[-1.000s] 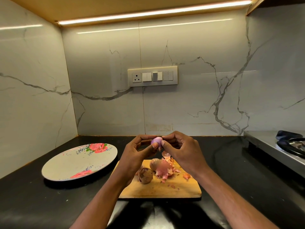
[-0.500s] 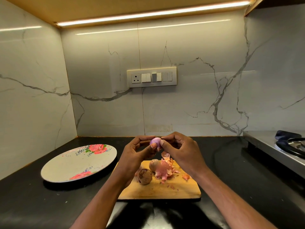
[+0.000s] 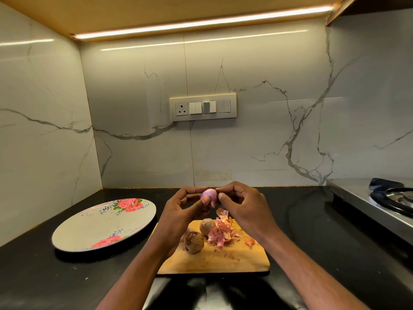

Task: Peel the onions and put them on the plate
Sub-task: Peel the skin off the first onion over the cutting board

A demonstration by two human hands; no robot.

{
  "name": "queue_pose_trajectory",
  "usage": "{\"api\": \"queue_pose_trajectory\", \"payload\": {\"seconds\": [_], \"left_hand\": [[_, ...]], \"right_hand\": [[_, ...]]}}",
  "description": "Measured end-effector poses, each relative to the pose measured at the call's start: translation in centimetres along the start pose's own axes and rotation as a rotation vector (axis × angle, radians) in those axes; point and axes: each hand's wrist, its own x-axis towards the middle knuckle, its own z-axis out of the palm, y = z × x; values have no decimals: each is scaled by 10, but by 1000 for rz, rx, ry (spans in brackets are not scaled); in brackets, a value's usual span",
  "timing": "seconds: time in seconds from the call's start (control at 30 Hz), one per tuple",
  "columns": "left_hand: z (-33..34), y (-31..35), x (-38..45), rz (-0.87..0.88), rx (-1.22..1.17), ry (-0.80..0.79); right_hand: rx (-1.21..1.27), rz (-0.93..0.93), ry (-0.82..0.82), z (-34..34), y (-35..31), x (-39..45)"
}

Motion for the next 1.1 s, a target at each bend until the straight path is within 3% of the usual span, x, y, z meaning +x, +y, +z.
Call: {"api": "queue_pose_trajectory", "payload": {"seconds": [0.6, 0.73, 1.1], "left_hand": [[0, 1, -1, 56, 63, 65], [2, 3, -1, 78, 110, 74], [3, 4, -2, 113, 165, 62]], "right_hand": [[135, 69, -57, -4, -3, 2], [154, 88, -8, -2, -4, 2], [35, 24, 39, -3, -8, 0]]}}
